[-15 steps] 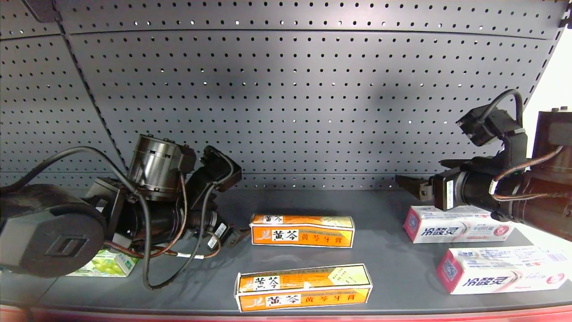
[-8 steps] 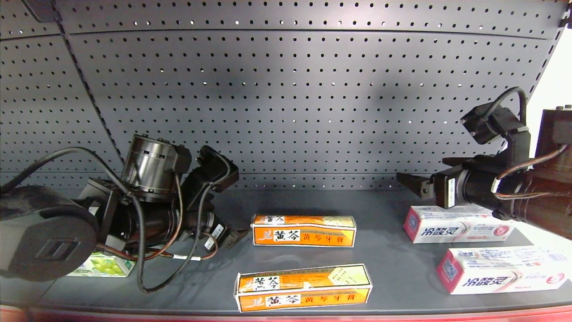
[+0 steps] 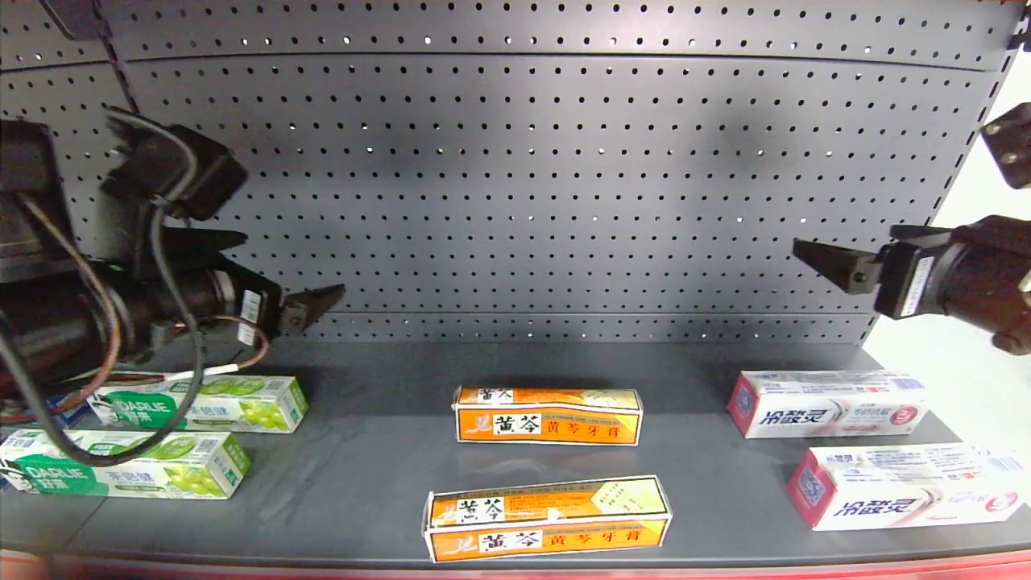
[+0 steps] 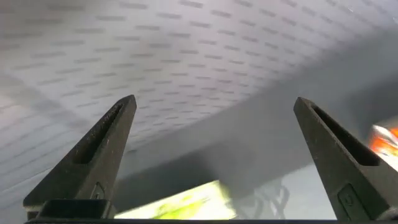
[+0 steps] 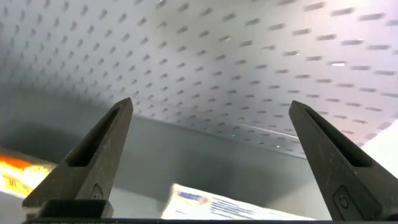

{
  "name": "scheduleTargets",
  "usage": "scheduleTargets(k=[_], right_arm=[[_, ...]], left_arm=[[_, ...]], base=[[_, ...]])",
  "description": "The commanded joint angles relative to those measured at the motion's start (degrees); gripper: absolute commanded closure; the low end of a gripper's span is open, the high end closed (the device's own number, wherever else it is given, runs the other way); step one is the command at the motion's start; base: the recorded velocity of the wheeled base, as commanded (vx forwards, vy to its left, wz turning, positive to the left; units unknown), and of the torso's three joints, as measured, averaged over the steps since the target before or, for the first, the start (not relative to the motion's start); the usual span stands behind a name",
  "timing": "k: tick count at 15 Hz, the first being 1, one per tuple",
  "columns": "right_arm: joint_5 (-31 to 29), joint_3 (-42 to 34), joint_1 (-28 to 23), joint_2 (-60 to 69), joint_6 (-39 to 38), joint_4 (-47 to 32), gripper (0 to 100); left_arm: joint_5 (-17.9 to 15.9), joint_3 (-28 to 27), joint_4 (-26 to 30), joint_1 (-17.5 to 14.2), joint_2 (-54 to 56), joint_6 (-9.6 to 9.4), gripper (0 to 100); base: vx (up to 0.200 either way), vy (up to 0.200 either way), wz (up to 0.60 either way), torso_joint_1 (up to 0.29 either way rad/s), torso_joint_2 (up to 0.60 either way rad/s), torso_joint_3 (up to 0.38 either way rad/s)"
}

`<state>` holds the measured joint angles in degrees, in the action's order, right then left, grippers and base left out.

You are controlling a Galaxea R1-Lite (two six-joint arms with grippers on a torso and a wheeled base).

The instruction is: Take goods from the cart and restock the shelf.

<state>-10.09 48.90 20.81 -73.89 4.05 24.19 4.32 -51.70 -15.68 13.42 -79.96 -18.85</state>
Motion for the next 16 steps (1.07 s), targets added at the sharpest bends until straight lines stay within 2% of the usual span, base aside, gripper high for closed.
scheduleTargets(k=[1, 2, 3, 6, 8, 9, 11, 13, 15, 16], right_arm=[[-0.28, -3.11, -4.11, 7.09, -0.8, -0.1, 0], [-0.54, -4.34, -5.08, 8.76, -0.97, -0.1, 0], [-0.72, -6.53, -6.22, 11.75, -1.41, -0.1, 0], [-1.16, -11.72, -9.56, 18.6, -2.11, -0.28, 0], [-4.67, -15.76, -10.09, 24.67, -2.11, -0.28, 0], [-5.64, -18.93, -10.17, 27.92, -2.11, -0.28, 0], [-6.08, -25.96, -13.07, 34.86, -2.03, -0.46, 0], [-6.25, -34.31, -17.12, 42.6, -2.03, -0.63, 0], [-6.34, -39.05, -19.4, 48.14, -1.59, -2.3, 0], [-6.69, -41.07, -22.92, 53.67, -1.5, -7.05, 0]], left_arm=[[0.52, 4.24, -0.49, -4.9, 11.93, 0.48, 0], [0.87, 6.09, -0.58, -5.69, 14.92, 0.92, 0], [2.8, 9.25, -0.58, -6.57, 20.54, 1.8, 0], [10.71, 16.81, 0.12, -6.57, 34.08, 3.91, 0], [17.04, 22.7, 2.32, -6.74, 45.86, 3.82, 0], [19.68, 23.93, 7.42, -6.74, 52.36, 3.82, 0], [23.46, 24.28, 21.39, -6.74, 64.4, 3.91, 0], [25.57, 25.25, 30.53, -6.83, 72.58, 3.91, 0], [26.18, 26.74, 32.2, -7.01, 75.21, 4.08, 0], [27.33, 26.74, 32.11, -8.85, 75.04, 3.99, 0]], base=[[0.0, 0.0, 0.0, 0.0, 0.0, 0.0], [0.0, 0.0, 0.0, 0.0, 0.0, 0.0], [0.0, 0.0, 0.0, 0.0, 0.0, 0.0], [0.0, 0.0, 0.0, 0.0, 0.0, 0.0], [0.0, 0.0, 0.0, 0.0, 0.0, 0.0], [0.0, 0.0, 0.0, 0.0, 0.0, 0.0], [0.0, 0.0, 0.0, 0.0, 0.0, 0.0], [0.0, 0.0, 0.0, 0.0, 0.0, 0.0], [0.0, 0.0, 0.0, 0.0, 0.0, 0.0], [0.0, 0.0, 0.0, 0.0, 0.0, 0.0]])
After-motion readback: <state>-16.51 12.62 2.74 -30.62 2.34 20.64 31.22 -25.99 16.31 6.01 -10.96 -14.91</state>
